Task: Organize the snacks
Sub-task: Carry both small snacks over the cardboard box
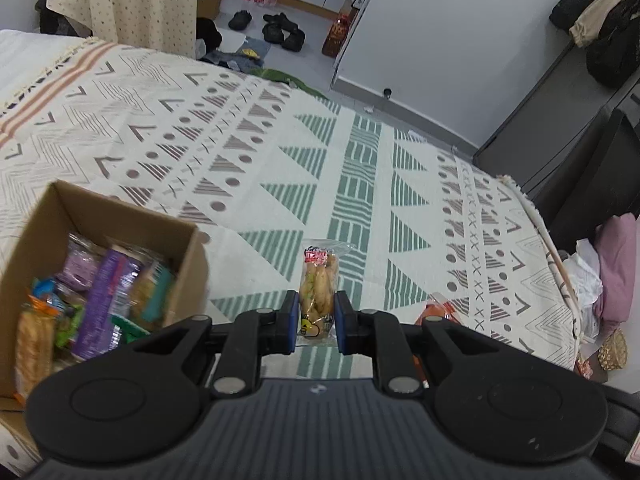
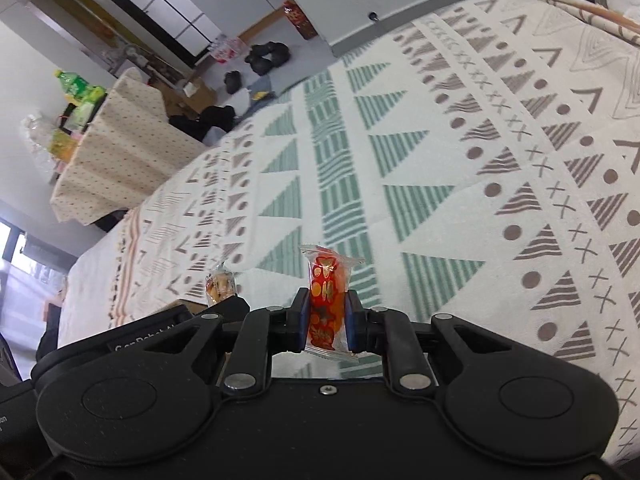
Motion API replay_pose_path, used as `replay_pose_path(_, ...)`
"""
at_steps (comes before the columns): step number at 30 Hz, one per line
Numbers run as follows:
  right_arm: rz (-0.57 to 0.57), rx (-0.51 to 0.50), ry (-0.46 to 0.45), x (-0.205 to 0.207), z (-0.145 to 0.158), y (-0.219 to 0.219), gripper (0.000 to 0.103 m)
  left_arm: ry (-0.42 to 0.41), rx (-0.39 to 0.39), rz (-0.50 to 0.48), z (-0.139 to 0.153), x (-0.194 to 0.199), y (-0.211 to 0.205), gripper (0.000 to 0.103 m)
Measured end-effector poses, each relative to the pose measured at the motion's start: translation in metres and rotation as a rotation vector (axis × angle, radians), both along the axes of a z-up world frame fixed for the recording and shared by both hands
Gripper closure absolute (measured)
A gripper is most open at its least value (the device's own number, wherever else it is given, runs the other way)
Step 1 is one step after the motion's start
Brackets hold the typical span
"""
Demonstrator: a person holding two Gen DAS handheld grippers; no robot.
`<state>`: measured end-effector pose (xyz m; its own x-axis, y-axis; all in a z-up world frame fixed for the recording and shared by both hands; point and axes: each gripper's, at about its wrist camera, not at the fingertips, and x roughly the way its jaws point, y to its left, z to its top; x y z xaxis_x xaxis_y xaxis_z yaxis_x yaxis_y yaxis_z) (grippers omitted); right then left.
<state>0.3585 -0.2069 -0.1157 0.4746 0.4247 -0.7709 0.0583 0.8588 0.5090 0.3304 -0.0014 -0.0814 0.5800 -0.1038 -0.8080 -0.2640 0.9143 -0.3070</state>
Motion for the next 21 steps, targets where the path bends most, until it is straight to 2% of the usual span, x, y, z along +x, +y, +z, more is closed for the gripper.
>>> replay_pose_path(11, 0.048, 0.022, -0.051, -0.01, 0.021, 0.047, 0.085, -0.009, -0.001, 0.059, 0.017, -0.026, 0.06, 0.086)
replay_pose_path(21, 0.127, 0.012, -0.076, -0.023, 0.03, 0.096, 0.085, 0.01, -0.033, 0.148, 0.016, -0.056, 0.112, 0.086)
